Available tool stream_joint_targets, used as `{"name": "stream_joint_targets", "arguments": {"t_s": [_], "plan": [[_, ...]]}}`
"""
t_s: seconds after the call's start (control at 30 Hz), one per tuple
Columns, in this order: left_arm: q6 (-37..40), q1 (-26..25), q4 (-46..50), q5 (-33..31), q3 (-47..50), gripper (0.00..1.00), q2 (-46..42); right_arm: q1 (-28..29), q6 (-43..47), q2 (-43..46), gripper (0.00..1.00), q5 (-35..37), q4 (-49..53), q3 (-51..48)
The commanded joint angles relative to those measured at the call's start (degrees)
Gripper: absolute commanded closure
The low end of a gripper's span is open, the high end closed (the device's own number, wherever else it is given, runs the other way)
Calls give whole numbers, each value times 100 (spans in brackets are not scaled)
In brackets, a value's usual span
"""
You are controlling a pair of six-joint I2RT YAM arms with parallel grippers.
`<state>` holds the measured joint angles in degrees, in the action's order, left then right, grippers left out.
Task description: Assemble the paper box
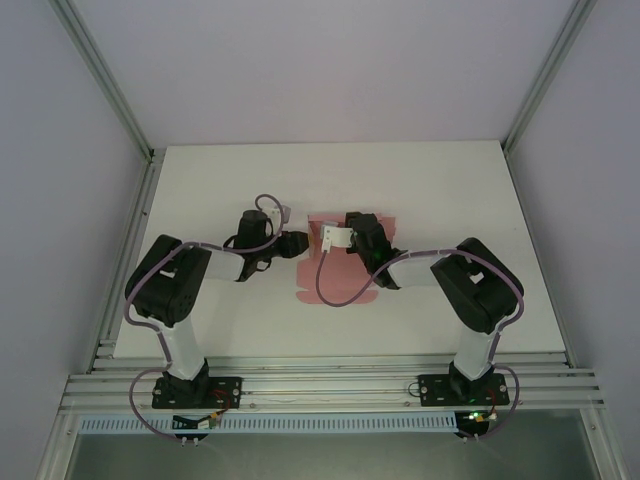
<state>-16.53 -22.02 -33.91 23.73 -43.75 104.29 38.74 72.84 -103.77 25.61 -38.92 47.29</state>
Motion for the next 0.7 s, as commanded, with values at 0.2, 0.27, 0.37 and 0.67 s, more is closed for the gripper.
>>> {"name": "stream_joint_targets", "arguments": {"t_s": [0.2, 0.27, 0.37, 0.67], "plan": [[328, -206, -221, 491, 229, 52, -522, 89, -173, 20, 100, -91, 210, -106], [402, -204, -164, 589, 257, 51, -572, 95, -182, 40, 100, -82, 218, -106], [501, -211, 29, 578, 186, 58, -528, 87, -191, 26, 100, -91, 227, -114], [661, -207, 185, 551, 159, 57, -531, 118, -182, 96, 100, -108, 334, -149]]}}
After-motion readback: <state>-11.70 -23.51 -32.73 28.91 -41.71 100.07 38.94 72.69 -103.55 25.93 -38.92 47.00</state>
